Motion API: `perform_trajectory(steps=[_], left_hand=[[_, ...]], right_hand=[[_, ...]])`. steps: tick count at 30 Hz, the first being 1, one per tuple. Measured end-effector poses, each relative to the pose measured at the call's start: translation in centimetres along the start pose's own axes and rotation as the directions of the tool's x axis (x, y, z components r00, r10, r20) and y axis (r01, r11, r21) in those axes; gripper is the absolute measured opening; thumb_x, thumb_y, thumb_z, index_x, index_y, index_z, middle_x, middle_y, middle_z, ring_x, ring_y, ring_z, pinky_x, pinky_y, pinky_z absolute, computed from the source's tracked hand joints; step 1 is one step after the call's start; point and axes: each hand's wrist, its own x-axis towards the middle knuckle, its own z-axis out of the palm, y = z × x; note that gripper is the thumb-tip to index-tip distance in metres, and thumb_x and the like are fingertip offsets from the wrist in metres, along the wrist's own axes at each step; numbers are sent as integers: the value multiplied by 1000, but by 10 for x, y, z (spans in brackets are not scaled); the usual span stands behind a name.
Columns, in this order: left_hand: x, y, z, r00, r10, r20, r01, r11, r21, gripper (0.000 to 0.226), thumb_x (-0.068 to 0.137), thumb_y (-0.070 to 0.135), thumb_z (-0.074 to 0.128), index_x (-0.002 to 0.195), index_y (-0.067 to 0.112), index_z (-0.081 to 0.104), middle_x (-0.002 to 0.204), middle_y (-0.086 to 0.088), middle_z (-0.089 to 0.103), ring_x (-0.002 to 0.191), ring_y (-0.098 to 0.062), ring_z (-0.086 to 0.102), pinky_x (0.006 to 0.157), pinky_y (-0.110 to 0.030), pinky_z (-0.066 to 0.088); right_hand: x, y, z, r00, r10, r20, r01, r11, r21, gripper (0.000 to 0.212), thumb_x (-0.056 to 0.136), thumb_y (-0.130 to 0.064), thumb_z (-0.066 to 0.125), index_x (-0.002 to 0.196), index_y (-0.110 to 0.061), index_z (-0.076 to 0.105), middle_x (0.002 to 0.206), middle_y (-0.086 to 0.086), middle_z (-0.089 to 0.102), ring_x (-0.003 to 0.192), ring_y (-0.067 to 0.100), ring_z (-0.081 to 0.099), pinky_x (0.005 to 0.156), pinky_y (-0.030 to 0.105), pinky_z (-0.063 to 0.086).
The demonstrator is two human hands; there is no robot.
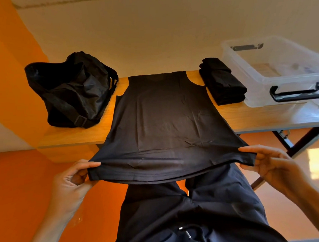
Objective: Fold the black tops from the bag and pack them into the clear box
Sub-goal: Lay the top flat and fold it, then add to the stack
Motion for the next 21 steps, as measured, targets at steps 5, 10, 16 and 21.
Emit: perform_trajectory(steps=[5, 10, 16, 21], left_hand=[[6, -8, -5, 999, 35, -7, -35, 998, 53, 47, 73, -33, 64, 98, 6, 71, 92, 5, 69, 88, -8, 68, 74, -14, 53], [19, -6, -2, 995, 103, 1, -103, 990, 97, 39, 77, -17, 73, 97, 15, 75, 93, 4, 69, 91, -11, 67, 81, -18, 56], [28, 4, -1, 992, 123, 37, -125, 990, 66, 46, 76, 53, 82, 96, 12, 75, 91, 1, 67, 87, -16, 64, 73, -21, 54], [46, 5, 2, 992, 118, 33, -120, 992, 42, 23, 79, -9, 68, 95, 6, 72, 99, -10, 59, 95, -12, 60, 84, -25, 52]], right_hand=[[6, -9, 2, 986, -165, 18, 159, 907, -390, 28, 73, -20, 80, 97, -34, 82, 96, 5, 77, 99, 24, 74, 83, 28, 61], [16, -18, 15, 969, -242, 47, 232, 829, -508, 44, 67, -77, 73, 100, -47, 78, 98, -11, 77, 96, 8, 73, 83, 20, 58], [30, -17, 9, 933, -358, 43, 328, 792, -516, 56, 75, -67, 76, 100, -18, 80, 85, 2, 72, 73, 24, 69, 70, 31, 61], [44, -22, 9, 905, -424, 4, 366, 776, -513, 64, 74, -66, 77, 97, -6, 74, 95, 6, 62, 94, 22, 60, 84, 25, 55]])
